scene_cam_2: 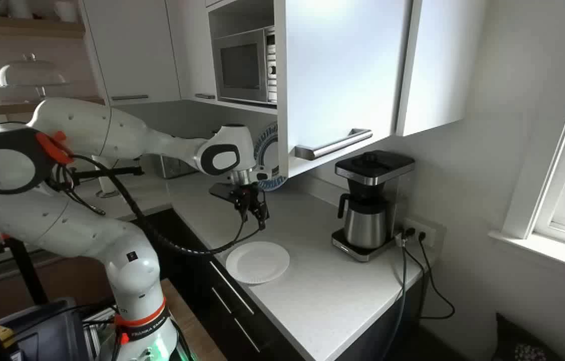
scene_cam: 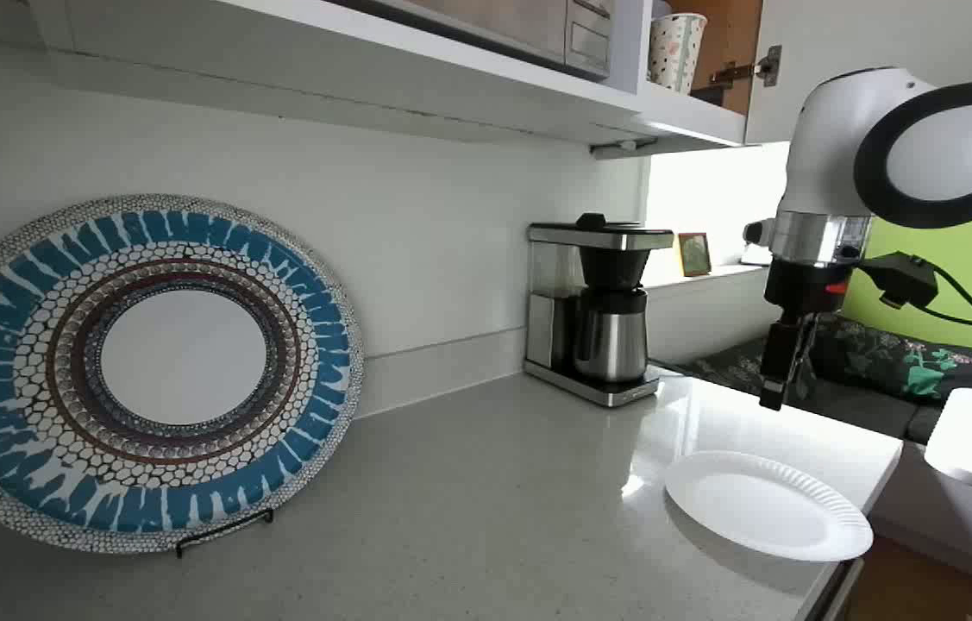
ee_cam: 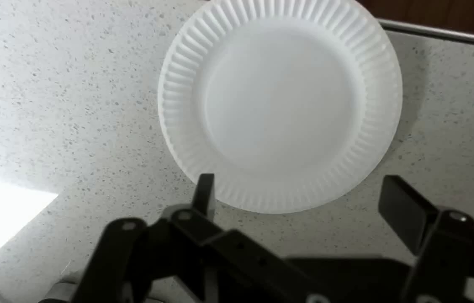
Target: Remove the paper cup from the bottom shelf, put it on the table and then put the white plate in the bottom shelf of the cabinet
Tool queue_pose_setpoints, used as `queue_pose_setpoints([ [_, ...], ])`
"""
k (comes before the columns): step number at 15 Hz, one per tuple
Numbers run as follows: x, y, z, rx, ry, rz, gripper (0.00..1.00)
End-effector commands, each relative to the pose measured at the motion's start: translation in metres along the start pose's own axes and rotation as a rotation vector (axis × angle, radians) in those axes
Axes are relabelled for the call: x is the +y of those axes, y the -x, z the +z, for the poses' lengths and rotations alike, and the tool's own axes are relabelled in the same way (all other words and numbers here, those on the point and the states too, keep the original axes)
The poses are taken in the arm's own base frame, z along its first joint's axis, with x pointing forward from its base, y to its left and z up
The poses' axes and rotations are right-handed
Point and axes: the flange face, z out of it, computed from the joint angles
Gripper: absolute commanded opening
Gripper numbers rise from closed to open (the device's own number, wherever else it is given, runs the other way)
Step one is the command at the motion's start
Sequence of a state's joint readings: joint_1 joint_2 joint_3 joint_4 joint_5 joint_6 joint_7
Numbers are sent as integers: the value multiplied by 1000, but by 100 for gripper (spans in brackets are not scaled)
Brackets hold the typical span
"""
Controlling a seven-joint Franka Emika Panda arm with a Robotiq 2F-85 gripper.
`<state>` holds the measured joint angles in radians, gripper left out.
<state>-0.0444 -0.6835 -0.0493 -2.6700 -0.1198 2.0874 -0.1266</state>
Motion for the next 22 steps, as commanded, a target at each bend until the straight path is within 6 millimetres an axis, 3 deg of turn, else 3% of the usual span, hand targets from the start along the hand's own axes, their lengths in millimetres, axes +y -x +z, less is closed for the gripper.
queue_pose_setpoints([
  [1, 0, 0, 0, -1, 0, 0, 100],
  [6, 0, 0, -1, -1, 0, 0, 100],
  [8, 9, -2, -14, -1, 28, -11, 100],
  [13, 70, -2, -66, 37, 81, 71, 100],
  [18, 130, 12, -119, 25, 38, 205, 100],
  [19, 136, 14, -131, 42, 40, 223, 100],
  [20, 124, 13, -115, 46, 40, 206, 100],
  [22, 134, 15, -131, 65, 43, 226, 100],
])
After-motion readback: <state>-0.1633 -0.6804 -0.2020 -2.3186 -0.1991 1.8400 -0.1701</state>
